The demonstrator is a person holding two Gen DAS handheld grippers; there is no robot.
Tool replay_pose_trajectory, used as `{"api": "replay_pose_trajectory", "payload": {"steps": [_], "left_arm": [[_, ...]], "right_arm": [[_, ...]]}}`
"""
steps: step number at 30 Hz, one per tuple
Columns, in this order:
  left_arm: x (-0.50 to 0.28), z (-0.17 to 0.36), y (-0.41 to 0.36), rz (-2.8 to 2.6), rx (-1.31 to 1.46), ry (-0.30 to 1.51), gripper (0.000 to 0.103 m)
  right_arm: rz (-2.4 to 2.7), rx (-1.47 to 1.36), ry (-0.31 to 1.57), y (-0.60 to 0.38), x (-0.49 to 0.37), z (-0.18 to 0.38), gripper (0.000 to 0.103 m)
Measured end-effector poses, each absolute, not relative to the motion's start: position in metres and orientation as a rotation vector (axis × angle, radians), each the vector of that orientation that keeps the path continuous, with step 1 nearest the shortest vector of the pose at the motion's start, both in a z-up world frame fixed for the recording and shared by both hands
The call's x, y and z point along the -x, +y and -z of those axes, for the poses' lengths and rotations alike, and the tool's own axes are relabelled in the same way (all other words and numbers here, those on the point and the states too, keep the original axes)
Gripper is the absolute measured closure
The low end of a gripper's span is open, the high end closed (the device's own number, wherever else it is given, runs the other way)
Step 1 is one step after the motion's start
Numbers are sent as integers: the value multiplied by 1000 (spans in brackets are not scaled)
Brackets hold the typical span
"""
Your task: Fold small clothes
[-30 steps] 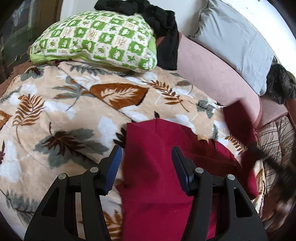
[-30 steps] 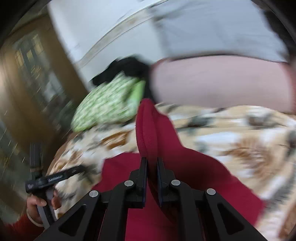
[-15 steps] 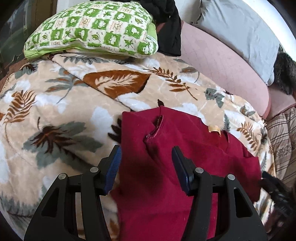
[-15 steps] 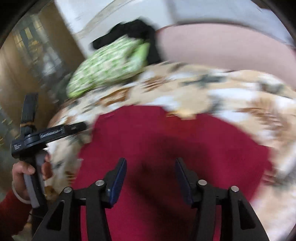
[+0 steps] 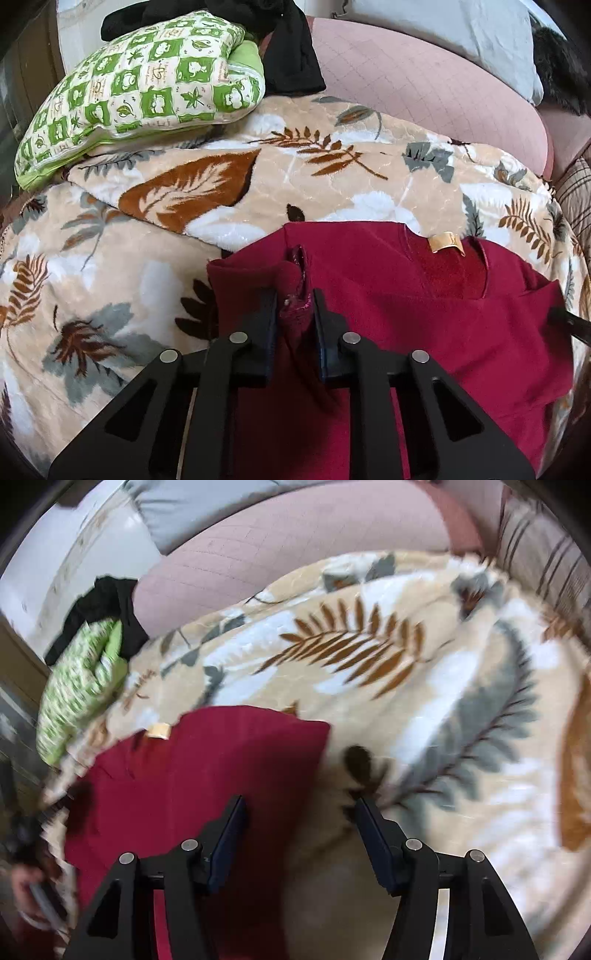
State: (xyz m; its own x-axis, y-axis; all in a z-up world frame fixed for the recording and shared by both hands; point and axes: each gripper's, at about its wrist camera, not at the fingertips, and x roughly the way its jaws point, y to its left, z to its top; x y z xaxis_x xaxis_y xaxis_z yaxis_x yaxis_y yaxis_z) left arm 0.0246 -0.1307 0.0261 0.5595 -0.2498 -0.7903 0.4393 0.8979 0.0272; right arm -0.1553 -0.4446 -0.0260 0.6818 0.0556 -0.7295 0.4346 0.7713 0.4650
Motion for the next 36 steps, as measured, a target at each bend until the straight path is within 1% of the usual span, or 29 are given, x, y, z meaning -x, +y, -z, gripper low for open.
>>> {"api": "replay_pose_trajectory", "payload": {"steps": [1, 2, 4, 5, 7, 11, 12, 13, 14, 18, 21, 24, 27, 29, 36], "left_arm": [[-22, -32, -124, 419, -214, 882, 88], [-19, -37, -117, 429, -193, 874, 88], [-13, -46, -101, 447, -141, 865, 88], [-9, -48, -94, 454, -110, 864, 88], [-4, -46, -85, 445, -83, 857, 88], [-5, -22, -89, 402, -119, 918, 88], [-5, -20, -89, 397, -125, 916, 88], [-5, -20, -89, 400, -125, 911, 88], [-5, -21, -89, 405, -120, 912, 87], [-6, -26, -88, 406, -115, 906, 85], [-4, -25, -91, 391, -145, 897, 85], [-3, -24, -93, 380, -163, 889, 85], [-3, -24, -93, 383, -166, 891, 84], [-2, -25, -93, 383, -179, 883, 84], [11, -39, -88, 377, -181, 856, 84]], "right_arm": [[224, -670, 801, -443, 150, 25, 77], [228, -657, 795, -442, 149, 21, 87], [237, -599, 739, -436, 151, 3, 89], [245, -551, 714, -431, 152, -6, 89], [277, -477, 719, -424, 148, -11, 89], [321, -466, 873, -429, 126, 19, 88], [339, -456, 882, -429, 127, 20, 82], [362, -446, 860, -428, 134, 13, 74], [376, -438, 843, -428, 140, 7, 73], [287, -407, 800, -404, 165, -24, 73], [176, -329, 805, -371, 172, -30, 73], [158, -255, 863, -349, 170, -12, 73], [263, -206, 962, -356, 169, 19, 73], [270, -242, 942, -364, 177, 18, 73], [241, -279, 853, -359, 190, -25, 72]]}}
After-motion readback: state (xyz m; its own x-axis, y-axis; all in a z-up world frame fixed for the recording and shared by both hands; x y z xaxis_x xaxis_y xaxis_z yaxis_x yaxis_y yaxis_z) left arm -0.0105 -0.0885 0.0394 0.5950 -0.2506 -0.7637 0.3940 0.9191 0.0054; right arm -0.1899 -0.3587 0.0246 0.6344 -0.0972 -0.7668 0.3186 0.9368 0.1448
